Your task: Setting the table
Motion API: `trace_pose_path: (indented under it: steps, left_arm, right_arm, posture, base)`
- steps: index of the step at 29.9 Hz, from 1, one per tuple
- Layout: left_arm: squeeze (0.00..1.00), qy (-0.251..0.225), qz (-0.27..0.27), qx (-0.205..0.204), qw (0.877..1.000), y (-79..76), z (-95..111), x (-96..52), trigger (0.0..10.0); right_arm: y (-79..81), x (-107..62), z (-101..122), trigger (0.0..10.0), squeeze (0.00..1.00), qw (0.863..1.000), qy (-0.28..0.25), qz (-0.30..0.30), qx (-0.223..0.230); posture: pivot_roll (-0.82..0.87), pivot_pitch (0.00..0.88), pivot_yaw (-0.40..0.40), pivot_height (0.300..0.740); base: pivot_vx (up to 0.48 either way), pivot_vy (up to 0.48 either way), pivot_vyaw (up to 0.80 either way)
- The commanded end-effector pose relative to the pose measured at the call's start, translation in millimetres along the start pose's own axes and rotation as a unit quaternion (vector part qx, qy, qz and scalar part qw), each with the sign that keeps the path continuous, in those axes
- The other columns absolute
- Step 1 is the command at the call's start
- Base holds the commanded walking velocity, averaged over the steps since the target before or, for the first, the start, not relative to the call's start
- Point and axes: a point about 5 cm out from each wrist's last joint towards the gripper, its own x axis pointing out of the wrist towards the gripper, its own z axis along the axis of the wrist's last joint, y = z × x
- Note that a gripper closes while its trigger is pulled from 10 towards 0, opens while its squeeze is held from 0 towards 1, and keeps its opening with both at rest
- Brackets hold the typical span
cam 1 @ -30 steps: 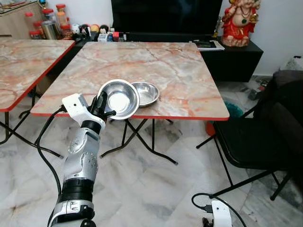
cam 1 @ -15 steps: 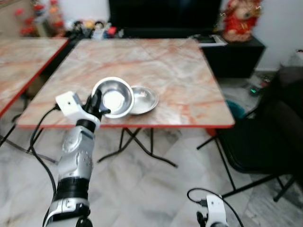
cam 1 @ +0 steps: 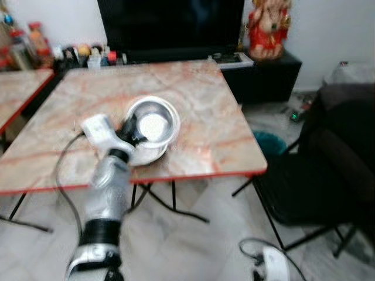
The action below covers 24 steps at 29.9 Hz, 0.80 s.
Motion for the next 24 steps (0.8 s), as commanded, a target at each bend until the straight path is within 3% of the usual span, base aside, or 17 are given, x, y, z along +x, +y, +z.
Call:
trace_pose_path:
  steps: [1,13,24]
  left_arm:
    - [0.0,-0.017,0.018,0.008,1.0,11.9,12.4,-0.5,10.0]
    - [0.0,-0.019,0.016,0.007,1.0,9.7,12.3,-0.4,10.0]
    - [0.0,-0.005,0.062,-0.016,0.998,17.8,11.8,-4.0,10.0]
  right_arm:
    - [14.7,1.4,10.4,10.0,0.0,1.0,-0.018,0.019,-0.008]
    - [13.0,1.2,9.1,10.0,0.0,1.0,-0.017,0.017,0.001]
    - [12.7,0.1,1.6,10.0,0.0,1.0,-0.009,0.017,-0.001]
  posture:
    - [0.03,0.0,-0.02,0.74]
    - [0.03,0.0,-0.022,0.74]
    - [0.03,0.0,-0.016,0.74]
  base:
    - [0.352,0.0,0.59]
    - [0.337,0.0,0.1]
    - [0.0,0.0,0.0]
